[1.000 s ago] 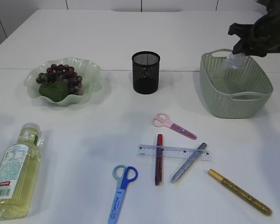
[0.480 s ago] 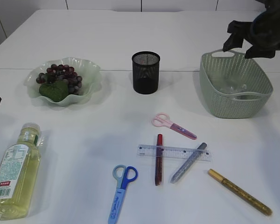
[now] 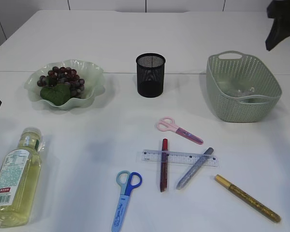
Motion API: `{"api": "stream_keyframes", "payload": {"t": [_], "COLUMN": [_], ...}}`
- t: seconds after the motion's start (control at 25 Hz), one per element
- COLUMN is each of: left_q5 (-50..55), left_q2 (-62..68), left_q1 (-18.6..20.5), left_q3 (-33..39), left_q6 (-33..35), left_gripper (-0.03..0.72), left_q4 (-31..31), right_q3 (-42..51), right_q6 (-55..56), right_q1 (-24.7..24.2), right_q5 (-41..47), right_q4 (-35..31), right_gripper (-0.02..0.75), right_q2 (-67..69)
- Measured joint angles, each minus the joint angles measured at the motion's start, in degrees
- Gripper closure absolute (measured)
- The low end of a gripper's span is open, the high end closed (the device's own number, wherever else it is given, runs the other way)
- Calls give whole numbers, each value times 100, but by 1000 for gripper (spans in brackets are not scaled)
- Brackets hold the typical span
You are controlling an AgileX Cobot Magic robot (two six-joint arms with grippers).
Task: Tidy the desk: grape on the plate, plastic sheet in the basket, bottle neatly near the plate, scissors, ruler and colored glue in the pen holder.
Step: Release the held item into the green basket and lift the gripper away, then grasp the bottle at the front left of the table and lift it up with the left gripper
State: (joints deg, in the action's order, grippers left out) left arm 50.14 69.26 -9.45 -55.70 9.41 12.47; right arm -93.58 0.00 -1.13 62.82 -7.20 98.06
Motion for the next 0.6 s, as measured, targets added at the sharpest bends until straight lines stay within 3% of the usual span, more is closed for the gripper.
{"api": "stream_keyframes", "payload": {"t": [0.32, 0.6], "left_q5": [228, 296], "left_q2": [0, 83], "left_q1": [0, 0], "left_q3": [0, 0], "left_q6": [-50, -604], "left_gripper": [306, 309], "left_q4": [66, -82], "right_q3": [1121, 2508], "right_q6": [0, 0], "right_q1": [9, 9], "right_q5": [516, 492], "right_q4": [158, 167], "right_gripper": [225, 225], "right_q2": [-1215, -2350]}}
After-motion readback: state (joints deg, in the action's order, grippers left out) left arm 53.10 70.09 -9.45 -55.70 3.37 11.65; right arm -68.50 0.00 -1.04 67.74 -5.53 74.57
